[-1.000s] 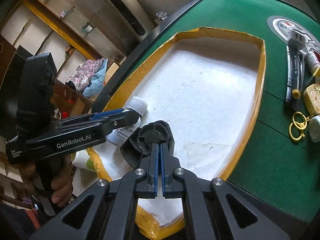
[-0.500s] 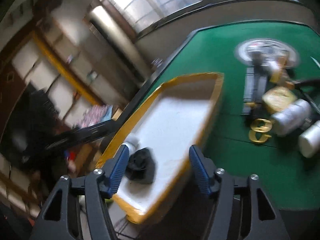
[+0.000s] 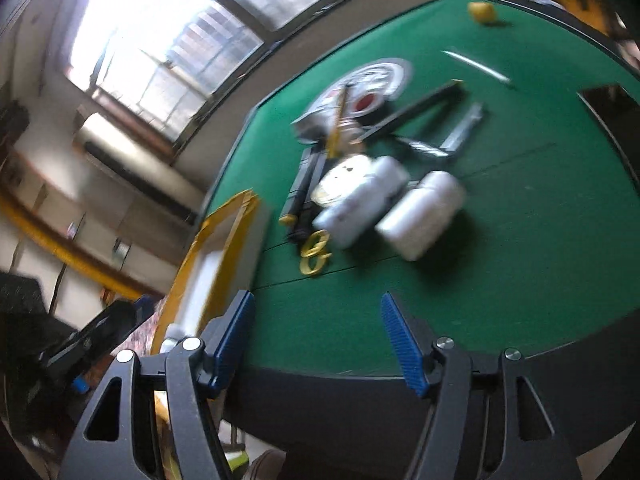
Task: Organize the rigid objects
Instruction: 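Move both open tools back over the remaining white bottles, then grasp a white bottle with right tool while left tool grasps another bottle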
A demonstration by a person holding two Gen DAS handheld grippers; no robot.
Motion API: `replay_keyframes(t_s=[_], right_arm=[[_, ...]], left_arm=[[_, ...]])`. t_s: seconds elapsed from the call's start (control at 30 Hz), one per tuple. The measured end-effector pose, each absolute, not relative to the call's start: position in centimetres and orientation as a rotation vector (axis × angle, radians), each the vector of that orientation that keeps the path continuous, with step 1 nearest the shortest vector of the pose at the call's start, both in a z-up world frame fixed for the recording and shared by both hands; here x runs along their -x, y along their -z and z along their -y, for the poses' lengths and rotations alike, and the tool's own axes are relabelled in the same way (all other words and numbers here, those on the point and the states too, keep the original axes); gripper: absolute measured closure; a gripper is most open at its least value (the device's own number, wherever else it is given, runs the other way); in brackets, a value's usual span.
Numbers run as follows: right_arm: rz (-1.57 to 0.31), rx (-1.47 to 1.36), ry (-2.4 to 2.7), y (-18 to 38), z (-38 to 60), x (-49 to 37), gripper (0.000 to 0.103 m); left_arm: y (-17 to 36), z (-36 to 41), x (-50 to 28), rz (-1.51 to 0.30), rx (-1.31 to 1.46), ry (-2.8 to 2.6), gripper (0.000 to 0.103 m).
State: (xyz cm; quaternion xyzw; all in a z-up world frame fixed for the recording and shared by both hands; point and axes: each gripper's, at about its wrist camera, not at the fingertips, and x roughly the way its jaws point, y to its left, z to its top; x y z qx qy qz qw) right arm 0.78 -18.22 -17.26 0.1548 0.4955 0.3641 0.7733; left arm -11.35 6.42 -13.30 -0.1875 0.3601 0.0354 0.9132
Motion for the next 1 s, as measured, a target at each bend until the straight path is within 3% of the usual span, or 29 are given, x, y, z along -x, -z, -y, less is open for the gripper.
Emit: replay_keyframes(t_s=[0.53,0.6,0.67,0.77,1.0], right_arm=[[-1.149,-0.361,-0.525,19.8,18.0,-6.8,0.038],[-1.129,-0.316,-0.508,19.7,17.5,-6.5,0.041],[-1.124,-0.287,-0.496,19.8,17.6,-6.4,0.055],[-1.141,-0.313,-0.526,20.2,18.9,-6.4,0.067],[-1.093,-0.253,-0.576,20.2,21.6,-5.1,0.069]], left_arm=[[13.0,-4.5,9.2,-0.778,0.327,-0.057,0.027],[12.9,-4.3,8.4,-0.782,0.309,-0.061,0.027],[12.8,-4.1,7.6,-0.787,0.289,-0.062,0.027],[12.6,-3.2,5.8,-0.804,0.232,-0.058,0.027],[15.1,-1.7,-0.4,-0.975,0.177,-0.008,0.027]])
